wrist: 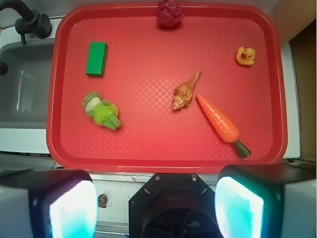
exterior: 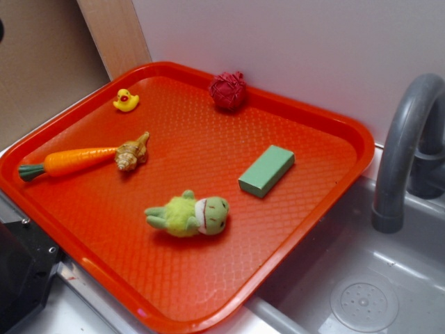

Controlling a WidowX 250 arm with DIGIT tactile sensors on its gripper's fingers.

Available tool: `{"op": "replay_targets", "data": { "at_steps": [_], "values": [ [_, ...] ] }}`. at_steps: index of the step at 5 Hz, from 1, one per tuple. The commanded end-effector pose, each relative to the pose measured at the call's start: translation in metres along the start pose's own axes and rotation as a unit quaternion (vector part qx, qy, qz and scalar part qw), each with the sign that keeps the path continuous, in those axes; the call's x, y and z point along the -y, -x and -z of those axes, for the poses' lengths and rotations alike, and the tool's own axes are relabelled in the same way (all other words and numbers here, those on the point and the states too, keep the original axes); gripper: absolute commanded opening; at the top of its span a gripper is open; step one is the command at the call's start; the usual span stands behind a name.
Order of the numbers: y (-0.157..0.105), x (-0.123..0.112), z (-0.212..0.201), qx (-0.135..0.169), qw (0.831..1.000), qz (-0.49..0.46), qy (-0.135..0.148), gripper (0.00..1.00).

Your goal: Grab the yellow duck.

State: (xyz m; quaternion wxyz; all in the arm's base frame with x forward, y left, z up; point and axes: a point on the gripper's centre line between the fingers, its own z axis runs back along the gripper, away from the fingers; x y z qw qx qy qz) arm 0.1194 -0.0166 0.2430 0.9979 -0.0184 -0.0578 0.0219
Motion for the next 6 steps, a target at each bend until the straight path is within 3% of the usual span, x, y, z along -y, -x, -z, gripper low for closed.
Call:
{"op": "replay_targets", "data": {
  "at_steps": [1,2,4,5,6],
  "values": [
    [0.000,0.000,0.000,0.000,1.000,0.000,0.000,1.00],
    [-0.042,-0.009,0.005,0.024,0.992,-0.122,-0.007,1.00],
    [-0.100,-0.050,0.020,0.090,0.955,-0.275,-0.069,1.00],
    [-0.123,-0.086,0.033,0.144,0.913,-0.363,-0.113,1.00],
    [-0.140,-0.116,0.057,0.173,0.875,-0.424,-0.158,1.00]
  ]
}}
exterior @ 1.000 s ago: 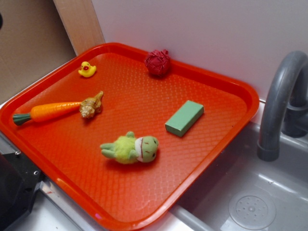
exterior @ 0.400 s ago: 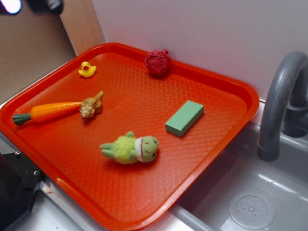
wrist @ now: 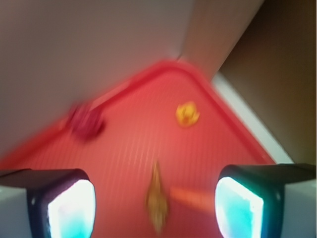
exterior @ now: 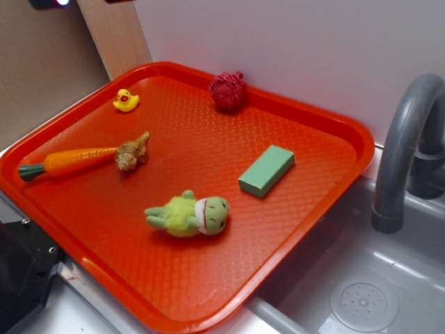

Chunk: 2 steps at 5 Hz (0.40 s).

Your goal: Grab the yellow duck.

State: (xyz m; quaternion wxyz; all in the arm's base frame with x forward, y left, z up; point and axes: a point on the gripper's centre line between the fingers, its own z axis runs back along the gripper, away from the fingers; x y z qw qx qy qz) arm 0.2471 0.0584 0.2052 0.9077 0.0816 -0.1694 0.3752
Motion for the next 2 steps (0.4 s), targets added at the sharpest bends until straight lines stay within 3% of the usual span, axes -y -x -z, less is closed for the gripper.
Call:
{"op": "replay_targets", "data": {
  "at_steps": [1,2],
  "values": [
    [-0.049,-0.029,0.047,0.080,0.988,-0.118,-0.065,1.00],
    [-0.051,-0.036,0.065,0.087,0.984,-0.128,-0.092,1.00]
  ]
}}
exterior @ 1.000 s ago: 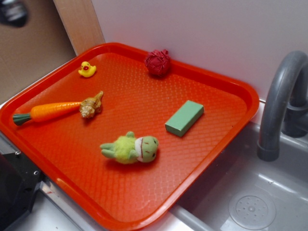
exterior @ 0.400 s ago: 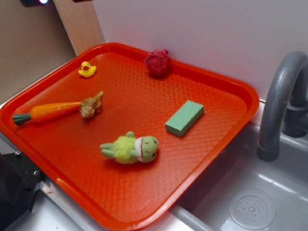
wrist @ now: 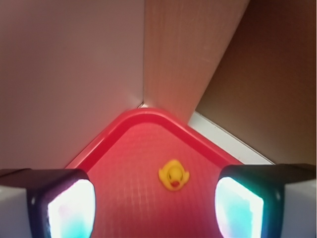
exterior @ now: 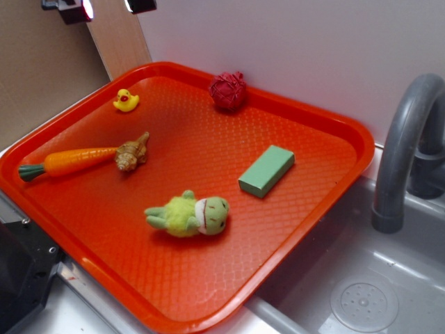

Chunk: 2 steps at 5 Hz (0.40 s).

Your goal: Grab the yellow duck.

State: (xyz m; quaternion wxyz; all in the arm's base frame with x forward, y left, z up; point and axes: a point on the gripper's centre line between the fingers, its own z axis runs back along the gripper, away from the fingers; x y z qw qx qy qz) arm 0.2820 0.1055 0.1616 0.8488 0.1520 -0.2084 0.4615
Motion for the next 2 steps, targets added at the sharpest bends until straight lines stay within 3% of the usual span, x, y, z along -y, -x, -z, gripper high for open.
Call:
{"op": "replay_targets", "data": {
  "at_steps": [1,2],
  "values": [
    [-0.008,-0.036,0.045,0.007,0.998,-0.029,-0.058,1.00],
    [0.005,-0.041,0.066,-0.017,0.998,-0.004,-0.062,1.00]
  ]
}}
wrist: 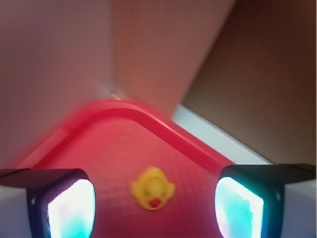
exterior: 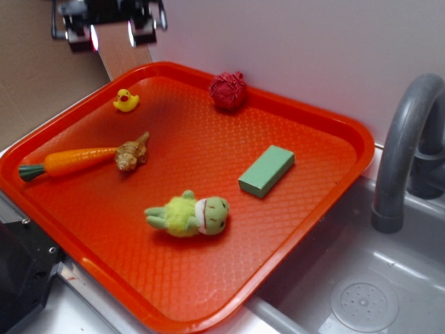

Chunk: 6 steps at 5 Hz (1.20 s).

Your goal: Grab the yellow duck.

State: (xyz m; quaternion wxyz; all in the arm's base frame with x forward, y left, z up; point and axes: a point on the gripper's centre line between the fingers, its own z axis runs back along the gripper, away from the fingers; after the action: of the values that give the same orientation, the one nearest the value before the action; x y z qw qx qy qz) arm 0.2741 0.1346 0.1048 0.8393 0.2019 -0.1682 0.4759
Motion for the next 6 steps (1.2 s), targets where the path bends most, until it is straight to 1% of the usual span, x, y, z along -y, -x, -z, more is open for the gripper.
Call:
{"op": "replay_targets", "data": {
  "at_steps": [1,2,3,4,5,6],
  "values": [
    [0.007,-0.012,0.027,0.006,1.000,0.015,-0.001,1.00],
    [0.015,-0.008,0.036,0.015,1.000,0.014,0.014,1.00],
    [0.015,0.003,0.041,0.017,1.000,0.011,0.022,1.00],
    [0.013,0.005,0.046,0.021,1.000,0.011,0.014,0.77],
    [0.013,0.005,0.046,0.033,0.999,0.031,0.019,0.00],
    [0.016,0.002,0.040,0.057,0.995,0.071,0.029,0.00]
  ]
}}
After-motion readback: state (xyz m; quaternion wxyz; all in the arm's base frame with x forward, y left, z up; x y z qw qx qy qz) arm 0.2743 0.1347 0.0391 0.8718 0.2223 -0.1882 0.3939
